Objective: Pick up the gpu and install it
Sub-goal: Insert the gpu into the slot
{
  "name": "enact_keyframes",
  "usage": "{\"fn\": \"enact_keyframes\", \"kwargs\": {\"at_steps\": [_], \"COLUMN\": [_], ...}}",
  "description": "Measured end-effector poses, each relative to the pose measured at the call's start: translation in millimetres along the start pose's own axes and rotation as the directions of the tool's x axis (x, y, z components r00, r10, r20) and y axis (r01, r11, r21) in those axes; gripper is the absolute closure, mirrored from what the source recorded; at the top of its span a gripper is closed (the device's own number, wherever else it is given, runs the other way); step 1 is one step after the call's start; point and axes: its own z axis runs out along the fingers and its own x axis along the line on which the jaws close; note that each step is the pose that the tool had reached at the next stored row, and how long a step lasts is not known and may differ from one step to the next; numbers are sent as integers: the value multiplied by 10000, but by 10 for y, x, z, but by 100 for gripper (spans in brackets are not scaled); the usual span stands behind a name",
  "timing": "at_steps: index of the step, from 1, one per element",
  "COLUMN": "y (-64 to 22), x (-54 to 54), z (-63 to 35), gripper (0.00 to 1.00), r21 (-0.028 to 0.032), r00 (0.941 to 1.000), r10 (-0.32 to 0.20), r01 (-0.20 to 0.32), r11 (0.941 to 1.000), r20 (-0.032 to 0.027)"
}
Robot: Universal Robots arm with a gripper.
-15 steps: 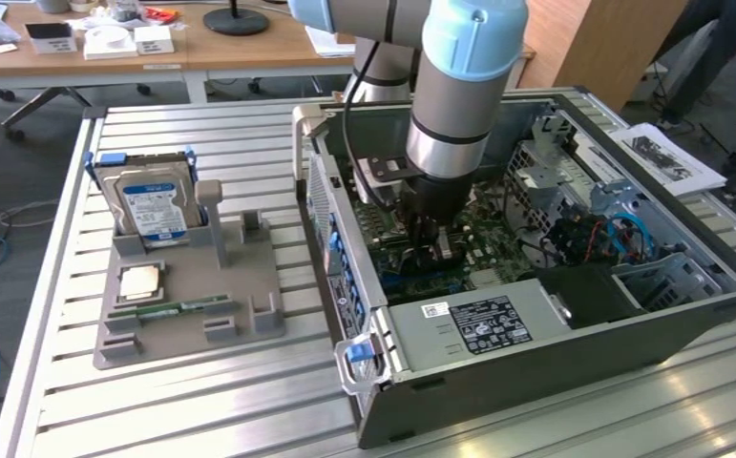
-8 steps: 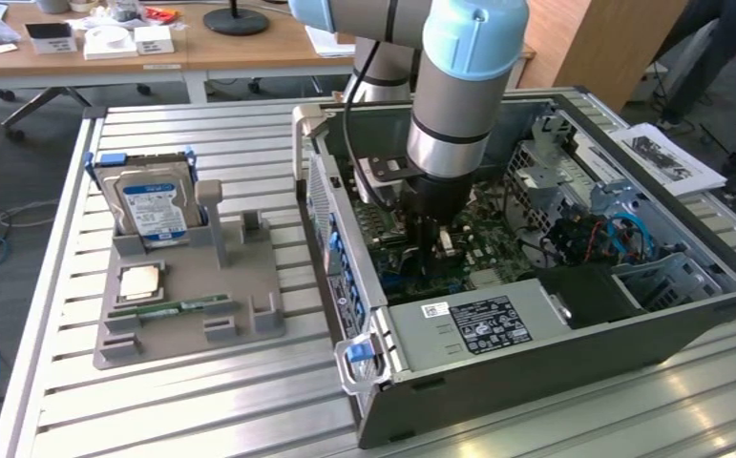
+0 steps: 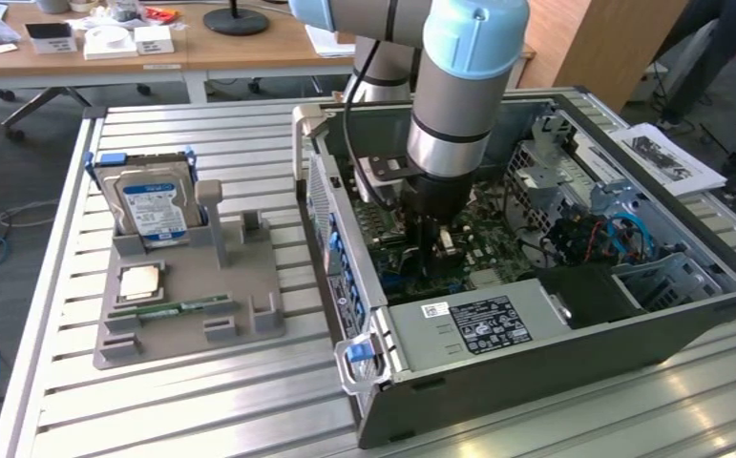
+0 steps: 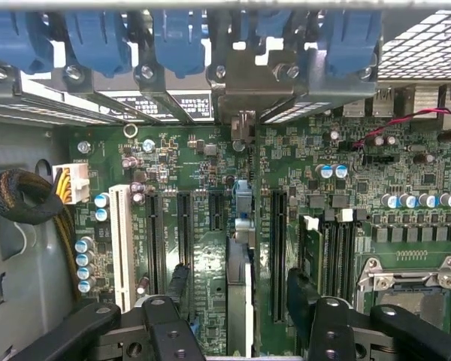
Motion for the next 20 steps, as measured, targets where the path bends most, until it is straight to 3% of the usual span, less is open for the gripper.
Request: {"fn": "enact_keyframes", "kwargs": {"at_steps": [11,20], "y": [-9,-19], "x": [-4,-8], "z": [-173,-383], "gripper": [36,36], "r21": [1,1], "r00": [10000,10000], "r10": [0,-1], "r01": [0,1], "r11": [10000,10000], "r20": [2,2]}}
